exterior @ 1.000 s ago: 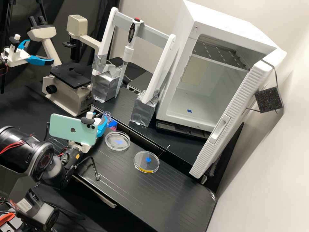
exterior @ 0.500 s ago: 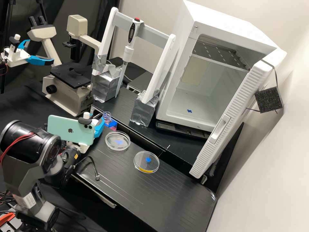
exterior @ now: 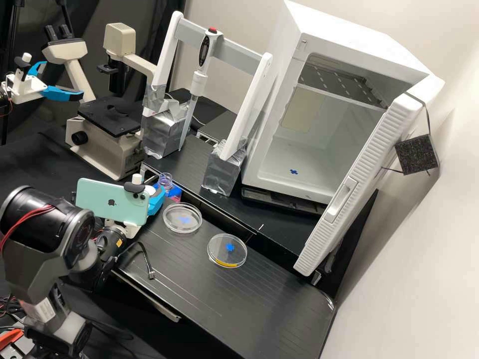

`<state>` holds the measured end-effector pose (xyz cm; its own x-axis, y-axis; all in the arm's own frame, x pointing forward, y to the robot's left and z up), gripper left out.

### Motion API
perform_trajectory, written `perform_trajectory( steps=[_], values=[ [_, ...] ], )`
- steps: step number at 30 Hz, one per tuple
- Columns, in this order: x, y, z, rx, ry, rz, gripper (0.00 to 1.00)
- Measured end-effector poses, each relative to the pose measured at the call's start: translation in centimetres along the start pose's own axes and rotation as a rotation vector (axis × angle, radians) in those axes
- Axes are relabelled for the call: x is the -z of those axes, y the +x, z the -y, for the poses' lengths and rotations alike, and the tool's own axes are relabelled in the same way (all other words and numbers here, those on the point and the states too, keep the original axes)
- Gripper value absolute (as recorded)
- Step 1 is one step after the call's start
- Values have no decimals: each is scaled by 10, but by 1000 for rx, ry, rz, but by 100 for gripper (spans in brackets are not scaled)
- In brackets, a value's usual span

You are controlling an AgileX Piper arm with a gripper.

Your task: Open the bottle

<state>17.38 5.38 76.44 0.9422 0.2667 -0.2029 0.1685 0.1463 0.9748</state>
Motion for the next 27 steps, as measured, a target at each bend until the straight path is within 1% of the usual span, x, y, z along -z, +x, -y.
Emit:
perform_trajectory(
  steps=[5, 7, 8, 10, 11, 13, 16, 18, 19, 21, 24, 27],
  values=[
    [4, -4, -10, -44, -17, -37, 100],
    [8, -7, -16, -69, -15, -68, 100],
    [10, -10, -22, -94, -12, -94, 100],
    [13, -15, -30, -119, -4, -132, 100],
    [15, -17, -33, -131, 11, -152, 100],
    [18, -23, -40, -154, 20, -184, 100],
    [18, -30, -51, -218, 50, -186, 100],
    [18, -33, -58, -279, 68, -172, 100],
    [17, -35, -62, -322, 88, -154, 100],
    [14, -37, -66, -363, 114, -135, 100],
    [9, -37, -69, -382, 171, -112, 100],
    [3, -36, -69, -382, 207, -84, 100]
  ],
)
